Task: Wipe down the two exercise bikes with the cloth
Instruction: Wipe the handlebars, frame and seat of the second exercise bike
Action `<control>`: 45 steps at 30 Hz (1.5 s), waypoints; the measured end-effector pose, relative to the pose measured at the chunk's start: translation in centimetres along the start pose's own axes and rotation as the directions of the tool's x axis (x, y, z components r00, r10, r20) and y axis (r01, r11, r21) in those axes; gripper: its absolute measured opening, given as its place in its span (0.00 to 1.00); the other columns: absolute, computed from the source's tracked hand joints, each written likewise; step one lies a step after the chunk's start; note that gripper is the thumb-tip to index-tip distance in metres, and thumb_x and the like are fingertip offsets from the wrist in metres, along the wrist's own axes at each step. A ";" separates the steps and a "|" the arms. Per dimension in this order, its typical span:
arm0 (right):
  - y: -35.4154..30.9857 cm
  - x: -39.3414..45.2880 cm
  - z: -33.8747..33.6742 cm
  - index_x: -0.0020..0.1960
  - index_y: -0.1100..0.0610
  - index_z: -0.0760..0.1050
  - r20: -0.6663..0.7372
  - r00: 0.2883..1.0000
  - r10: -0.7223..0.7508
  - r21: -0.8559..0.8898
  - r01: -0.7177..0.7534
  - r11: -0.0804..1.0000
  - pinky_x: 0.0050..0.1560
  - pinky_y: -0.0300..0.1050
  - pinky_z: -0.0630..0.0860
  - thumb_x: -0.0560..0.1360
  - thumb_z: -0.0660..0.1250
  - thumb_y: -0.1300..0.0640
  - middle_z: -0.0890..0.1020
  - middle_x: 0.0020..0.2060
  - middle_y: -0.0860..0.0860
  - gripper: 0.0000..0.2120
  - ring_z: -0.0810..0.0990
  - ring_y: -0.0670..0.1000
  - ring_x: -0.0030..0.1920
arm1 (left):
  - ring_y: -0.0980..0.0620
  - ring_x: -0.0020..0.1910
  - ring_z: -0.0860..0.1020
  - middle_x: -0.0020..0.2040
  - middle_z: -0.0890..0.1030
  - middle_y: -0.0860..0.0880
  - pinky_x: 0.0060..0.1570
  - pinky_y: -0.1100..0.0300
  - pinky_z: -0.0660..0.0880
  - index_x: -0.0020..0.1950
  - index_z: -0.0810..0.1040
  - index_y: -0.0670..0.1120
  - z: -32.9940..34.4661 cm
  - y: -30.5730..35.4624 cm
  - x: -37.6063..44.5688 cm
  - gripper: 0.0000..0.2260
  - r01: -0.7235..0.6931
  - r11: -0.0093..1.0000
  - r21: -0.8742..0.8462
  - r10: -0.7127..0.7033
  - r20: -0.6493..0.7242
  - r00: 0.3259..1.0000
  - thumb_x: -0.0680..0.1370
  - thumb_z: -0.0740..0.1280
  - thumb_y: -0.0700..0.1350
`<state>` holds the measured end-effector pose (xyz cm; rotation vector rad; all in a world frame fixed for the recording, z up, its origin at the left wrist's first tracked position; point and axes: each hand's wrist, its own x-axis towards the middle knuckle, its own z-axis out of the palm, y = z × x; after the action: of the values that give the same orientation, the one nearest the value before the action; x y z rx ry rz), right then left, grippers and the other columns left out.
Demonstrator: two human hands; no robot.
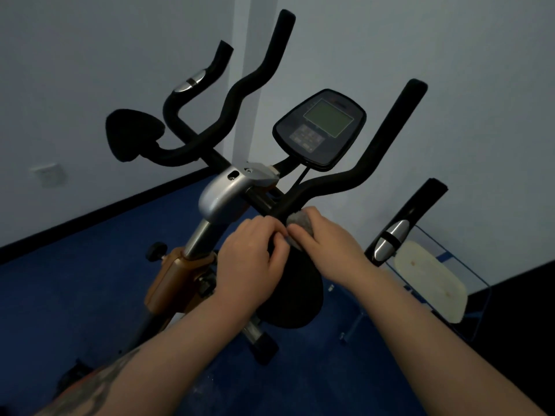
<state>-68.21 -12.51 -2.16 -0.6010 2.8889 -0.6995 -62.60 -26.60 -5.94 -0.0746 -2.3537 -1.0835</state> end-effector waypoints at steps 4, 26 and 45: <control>2.5 -2.8 -2.5 0.63 0.47 0.67 0.094 0.987 -0.133 -0.181 0.149 0.972 0.52 0.49 0.72 0.80 0.61 0.46 0.75 0.52 0.46 0.14 0.73 0.47 0.51 | 0.58 0.40 0.72 0.39 0.75 0.55 0.40 0.54 0.74 0.46 0.76 0.51 -0.4 0.3 0.2 0.08 0.050 0.998 -0.037 -0.047 0.077 0.996 0.77 0.57 0.48; 8.3 -7.1 -2.9 0.63 0.54 0.75 -0.552 0.831 -0.069 -0.101 0.015 0.995 0.64 0.44 0.65 0.77 0.58 0.50 0.70 0.60 0.47 0.18 0.65 0.49 0.63 | 0.56 0.49 0.76 0.52 0.76 0.58 0.53 0.49 0.74 0.53 0.75 0.56 5.2 7.8 2.8 0.08 0.071 0.994 -0.087 -0.036 0.350 0.936 0.81 0.58 0.44; 12.2 -5.1 -7.4 0.65 0.60 0.74 -0.421 0.835 -0.355 -0.319 0.230 0.920 0.69 0.53 0.65 0.76 0.63 0.57 0.75 0.62 0.55 0.18 0.70 0.55 0.65 | 0.54 0.43 0.78 0.35 0.78 0.53 0.48 0.60 0.60 0.50 0.78 0.54 5.6 8.6 2.5 0.17 -0.205 0.902 0.379 -0.026 0.523 0.852 0.82 0.52 0.57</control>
<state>-69.30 2.57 -1.17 -1.0668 3.4182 -0.5709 -64.97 -17.16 -1.74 -0.3573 -2.9854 -0.5143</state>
